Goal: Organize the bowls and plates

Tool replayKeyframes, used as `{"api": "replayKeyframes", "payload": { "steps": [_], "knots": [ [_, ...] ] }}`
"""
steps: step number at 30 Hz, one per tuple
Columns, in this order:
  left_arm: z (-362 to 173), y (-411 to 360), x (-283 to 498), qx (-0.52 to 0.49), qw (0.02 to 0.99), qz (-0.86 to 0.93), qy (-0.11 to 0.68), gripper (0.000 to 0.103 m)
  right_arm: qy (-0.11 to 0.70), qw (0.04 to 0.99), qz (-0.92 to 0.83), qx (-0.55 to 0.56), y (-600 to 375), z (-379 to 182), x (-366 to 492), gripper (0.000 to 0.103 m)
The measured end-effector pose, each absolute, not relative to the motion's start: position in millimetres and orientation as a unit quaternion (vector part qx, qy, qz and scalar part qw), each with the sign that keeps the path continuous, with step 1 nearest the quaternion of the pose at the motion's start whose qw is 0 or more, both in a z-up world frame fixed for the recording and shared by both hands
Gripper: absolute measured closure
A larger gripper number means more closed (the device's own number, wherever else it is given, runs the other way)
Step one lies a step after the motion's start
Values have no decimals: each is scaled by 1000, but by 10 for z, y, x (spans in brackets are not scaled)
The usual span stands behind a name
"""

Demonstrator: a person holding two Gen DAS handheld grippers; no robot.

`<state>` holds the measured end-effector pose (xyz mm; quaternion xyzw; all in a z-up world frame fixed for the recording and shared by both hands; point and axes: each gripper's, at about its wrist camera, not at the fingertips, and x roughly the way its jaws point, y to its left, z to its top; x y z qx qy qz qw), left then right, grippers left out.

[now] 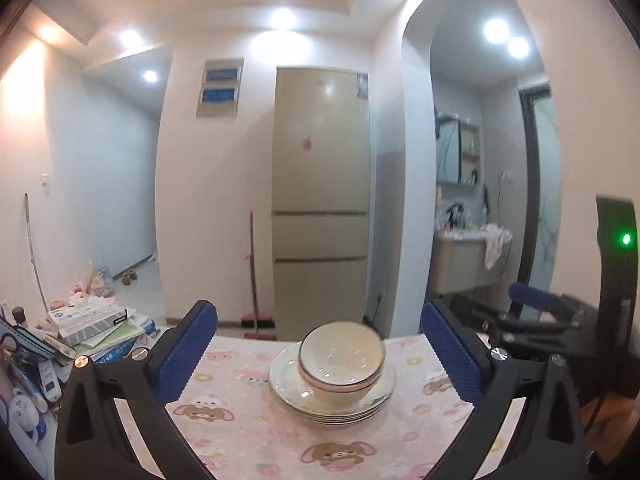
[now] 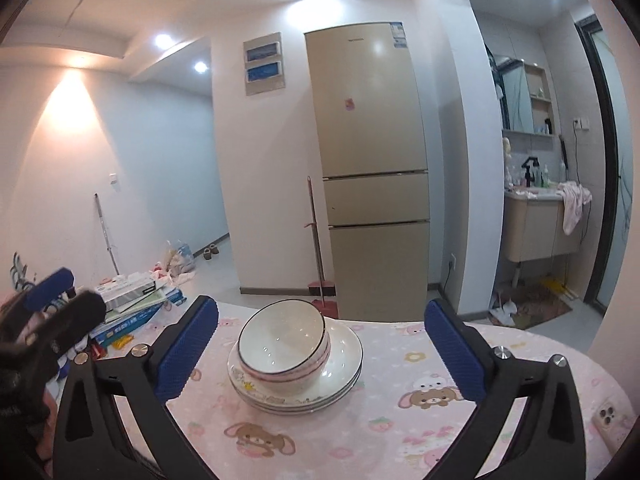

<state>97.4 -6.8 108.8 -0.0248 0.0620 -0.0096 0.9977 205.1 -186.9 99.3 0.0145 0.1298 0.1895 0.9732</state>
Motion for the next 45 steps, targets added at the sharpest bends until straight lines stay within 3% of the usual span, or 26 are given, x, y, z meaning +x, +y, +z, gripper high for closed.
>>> {"api": "replayKeyframes", "payload": {
  "steps": [10,17,25,45],
  "knots": [
    [909,-87,418,16,1000,6,-1,0,81,972,217,28,-2030,905,1537,0],
    [579,50,397,21,1000,16,8,0,45,975,217,32,-2036,592,1354,0],
    [180,141,478,19,999,9,34,0,58,975,214,-9,-1851,222,1354,0],
    [120,177,432,7,999,22,31,0,79,975,209,-10,-1903,123,1336,0]
  ]
}}
